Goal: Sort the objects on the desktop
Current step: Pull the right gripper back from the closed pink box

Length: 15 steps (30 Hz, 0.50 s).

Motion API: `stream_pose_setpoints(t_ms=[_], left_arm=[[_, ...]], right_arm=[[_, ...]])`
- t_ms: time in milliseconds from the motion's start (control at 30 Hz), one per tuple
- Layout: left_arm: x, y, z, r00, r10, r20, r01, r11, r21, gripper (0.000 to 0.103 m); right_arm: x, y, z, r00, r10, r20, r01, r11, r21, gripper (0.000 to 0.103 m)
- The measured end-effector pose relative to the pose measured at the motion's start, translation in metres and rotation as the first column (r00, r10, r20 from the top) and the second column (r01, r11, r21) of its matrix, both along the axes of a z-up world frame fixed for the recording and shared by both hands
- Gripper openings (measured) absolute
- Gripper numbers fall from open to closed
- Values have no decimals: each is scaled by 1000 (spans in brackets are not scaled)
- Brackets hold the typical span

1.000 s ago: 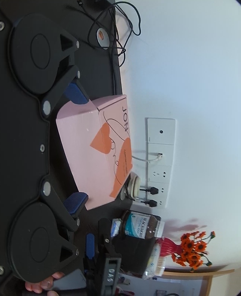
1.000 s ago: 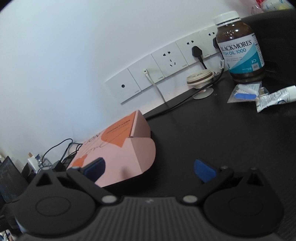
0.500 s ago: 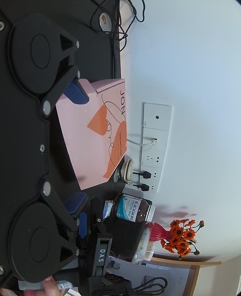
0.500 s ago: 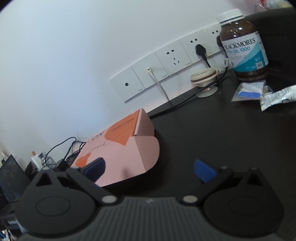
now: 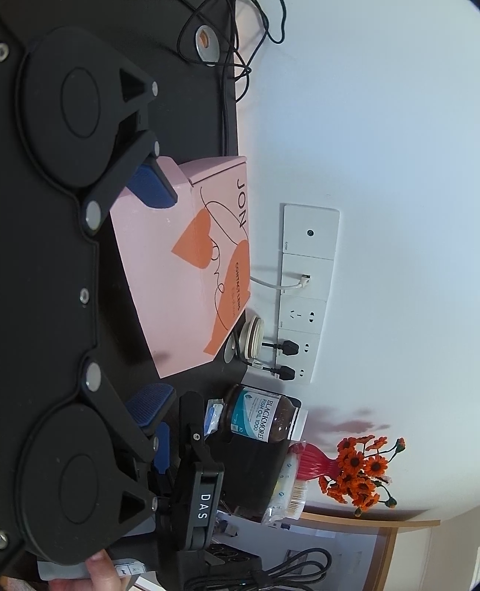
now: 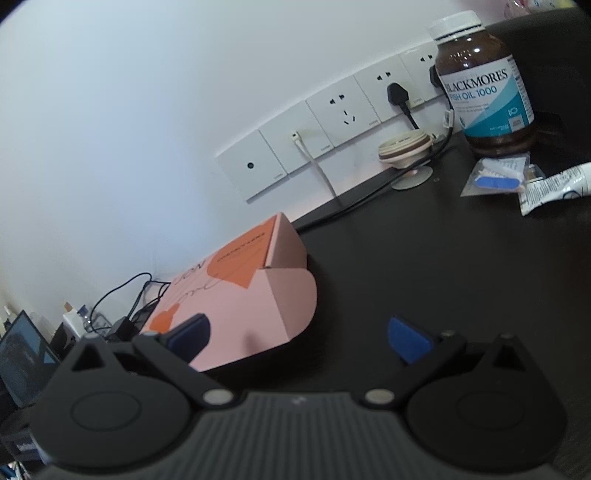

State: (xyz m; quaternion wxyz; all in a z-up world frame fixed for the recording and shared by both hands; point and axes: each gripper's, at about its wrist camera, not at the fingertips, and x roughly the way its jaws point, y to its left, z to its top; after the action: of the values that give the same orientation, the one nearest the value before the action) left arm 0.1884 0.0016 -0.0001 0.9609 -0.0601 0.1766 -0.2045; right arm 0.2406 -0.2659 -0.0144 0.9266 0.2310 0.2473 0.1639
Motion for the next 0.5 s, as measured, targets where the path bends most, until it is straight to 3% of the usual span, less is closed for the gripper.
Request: stream_pose_setpoints(t_ms=[300, 500], left_arm=[[3, 11, -2, 999, 40, -29, -42, 997, -59, 103], [6, 10, -2, 996, 66, -52, -69, 997, -47, 103]], right_arm=[[2, -4, -2, 1000, -10, -20, 10, 1000, 26, 102], [-2, -3, 0, 1000, -5, 6, 5, 1000, 18, 102]])
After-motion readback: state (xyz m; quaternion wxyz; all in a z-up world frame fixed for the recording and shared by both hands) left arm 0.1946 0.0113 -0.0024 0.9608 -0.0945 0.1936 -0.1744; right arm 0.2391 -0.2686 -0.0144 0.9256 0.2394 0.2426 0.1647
